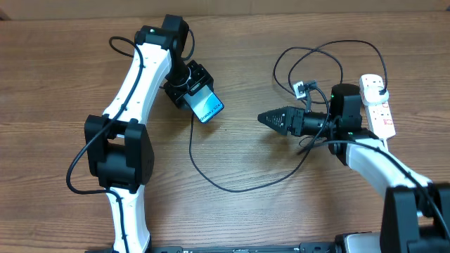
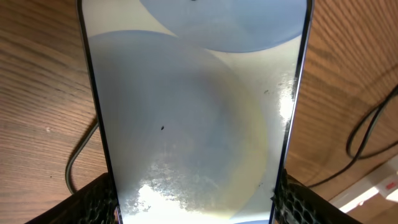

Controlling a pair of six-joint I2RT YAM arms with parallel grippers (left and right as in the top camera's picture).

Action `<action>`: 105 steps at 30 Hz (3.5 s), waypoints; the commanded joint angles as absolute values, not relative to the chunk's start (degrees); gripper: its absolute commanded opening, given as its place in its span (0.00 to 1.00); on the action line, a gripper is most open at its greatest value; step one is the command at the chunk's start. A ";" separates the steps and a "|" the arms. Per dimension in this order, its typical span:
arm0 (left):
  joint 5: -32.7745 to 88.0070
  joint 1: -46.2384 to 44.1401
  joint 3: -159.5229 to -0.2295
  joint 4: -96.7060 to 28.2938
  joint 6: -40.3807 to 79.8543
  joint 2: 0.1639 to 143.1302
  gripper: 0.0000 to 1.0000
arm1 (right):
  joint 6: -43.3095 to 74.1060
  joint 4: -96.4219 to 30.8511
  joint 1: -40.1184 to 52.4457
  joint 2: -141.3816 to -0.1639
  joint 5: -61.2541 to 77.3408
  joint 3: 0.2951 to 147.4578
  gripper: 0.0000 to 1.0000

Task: Plug charger to phone and switch on socket
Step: 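Move the right gripper toward the smartphone held by the left gripper, then close the right gripper on the smartphone's side edge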

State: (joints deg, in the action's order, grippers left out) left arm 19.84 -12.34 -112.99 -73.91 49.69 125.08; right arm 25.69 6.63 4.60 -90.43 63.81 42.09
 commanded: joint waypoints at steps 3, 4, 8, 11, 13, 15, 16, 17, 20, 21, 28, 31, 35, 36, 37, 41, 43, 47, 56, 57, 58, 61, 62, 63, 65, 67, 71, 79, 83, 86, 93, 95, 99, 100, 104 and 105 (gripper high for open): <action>18.85 -12.03 -114.61 -73.67 54.89 124.92 0.37 | 38.79 10.55 5.37 -91.42 59.70 43.48 1.00; 18.87 -12.03 -114.61 -73.69 55.59 124.92 0.37 | 39.68 11.70 5.93 -91.42 58.02 43.48 1.00; 18.87 -12.08 -114.61 -73.71 58.15 124.95 0.36 | 43.92 12.78 9.87 -91.42 48.45 43.48 1.00; 19.11 -12.10 -114.58 -74.52 61.01 124.95 0.36 | 48.23 12.78 14.55 -91.44 38.70 43.48 0.96; 19.14 -12.16 -114.58 -75.26 62.96 124.95 0.36 | 51.18 12.80 17.21 -91.44 33.71 43.48 0.96; 19.90 -12.29 -114.58 -75.85 63.51 124.95 0.35 | 52.97 13.15 19.70 -91.44 30.06 43.48 0.96; 20.45 -12.40 -114.58 -76.09 63.51 124.92 0.34 | 53.01 13.50 20.53 -91.44 29.08 43.48 0.96; 20.64 -12.53 -114.58 -76.31 63.51 124.92 0.33 | 53.41 13.69 21.34 -91.44 27.97 43.48 0.96; 21.17 -13.37 -114.58 -76.69 63.51 124.95 0.33 | 54.30 13.65 22.85 -91.44 25.61 43.48 0.96; 21.56 -13.65 -114.58 -76.66 63.53 124.92 0.33 | 54.70 13.65 23.18 -91.44 25.28 43.48 0.96; 22.52 -17.17 -114.58 -76.44 65.39 124.95 0.35 | 57.25 15.03 24.23 -91.44 25.04 43.48 0.94; 22.52 -19.00 -114.58 -76.36 66.52 124.95 0.36 | 57.25 15.14 24.23 -91.44 25.08 43.51 0.91; 22.52 -20.93 -114.58 -75.99 67.85 124.95 0.38 | 57.25 14.87 24.82 -91.44 25.02 43.48 0.81; 22.52 -21.26 -114.58 -75.92 68.23 124.95 0.38 | 57.28 14.66 25.10 -91.44 24.84 43.48 0.79; 22.52 -21.54 -114.58 -75.77 68.36 124.95 0.38 | 57.45 14.28 25.45 -91.44 24.43 43.48 0.75; 22.52 -22.15 -114.58 -74.89 68.42 124.95 0.38 | 59.99 11.88 26.87 -91.44 21.85 43.48 0.65; 22.57 -22.20 -114.58 -74.74 68.93 124.95 0.38 | 60.90 11.64 27.75 -91.44 20.69 43.48 0.62; 23.68 -22.20 -114.58 -74.72 69.23 124.95 0.39 | 63.51 11.66 28.95 -91.44 17.04 43.48 0.55; 24.14 -22.22 -114.58 -74.83 69.17 124.95 0.39 | 64.55 12.95 29.26 -91.44 16.12 43.48 0.39; 24.38 -22.22 -114.58 -74.83 68.99 124.95 0.40 | 64.55 13.28 29.26 -91.44 16.21 43.48 0.38; 24.56 -22.22 -114.58 -74.81 68.99 124.95 0.40 | 64.55 13.63 29.26 -91.44 16.38 43.48 0.38; 24.91 -22.22 -114.58 -74.81 68.97 124.95 0.40 | 64.55 13.85 29.26 -91.44 17.21 43.48 0.38; 24.93 -22.22 -114.58 -74.78 68.99 124.95 0.40 | 64.55 13.78 29.30 -91.44 17.21 43.48 0.37; 24.91 -22.22 -114.58 -74.76 68.99 124.95 0.40 | 64.55 13.69 29.30 -91.44 17.21 43.48 0.37; 24.93 -22.22 -114.58 -74.76 68.99 124.95 0.40 | 64.55 13.63 29.30 -91.44 17.23 43.48 0.37; 24.91 -22.22 -114.58 -74.74 68.99 124.95 0.41 | 64.58 13.63 29.30 -91.44 17.23 43.48 0.36; 24.91 -22.20 -114.58 -74.70 69.01 124.95 0.41 | 64.99 13.63 29.30 -91.44 17.21 43.48 0.33; 24.93 -22.20 -114.58 -74.70 69.01 124.95 0.44 | 66.28 13.89 29.30 -91.44 17.21 43.48 0.31; 24.93 -22.20 -114.58 -74.70 69.01 124.95 0.45 | 66.72 14.13 29.30 -91.44 17.21 43.48 0.28; 24.95 -22.20 -114.58 -74.70 69.04 124.95 0.45 | 67.75 14.17 29.30 -91.44 17.23 43.48 0.24; 25.10 -22.20 -114.58 -74.70 69.04 124.95 0.46 | 67.77 15.44 29.30 -91.44 18.09 43.48 0.22; 25.10 -22.20 -114.58 -74.70 69.04 124.92 0.46 | 67.77 15.57 29.30 -91.44 18.09 43.48 0.21; 25.10 -22.20 -114.58 -74.70 69.04 124.95 0.49 | 67.77 15.94 29.30 -91.44 18.28 43.48 0.18; 25.10 -22.20 -114.58 -74.70 69.04 124.95 0.50 | 67.77 16.03 29.30 -91.44 18.35 43.48 0.18; 25.10 -22.20 -114.58 -74.70 69.04 124.95 0.51 | 67.79 16.53 29.30 -91.44 18.98 43.48 0.16; 25.10 -22.20 -114.58 -74.70 69.04 124.95 0.50 | 67.77 16.64 29.30 -91.44 19.03 43.48 0.15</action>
State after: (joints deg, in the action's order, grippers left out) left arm 23.62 -22.13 -112.99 -74.78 67.90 125.08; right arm 67.53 15.42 28.97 -91.37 18.02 42.33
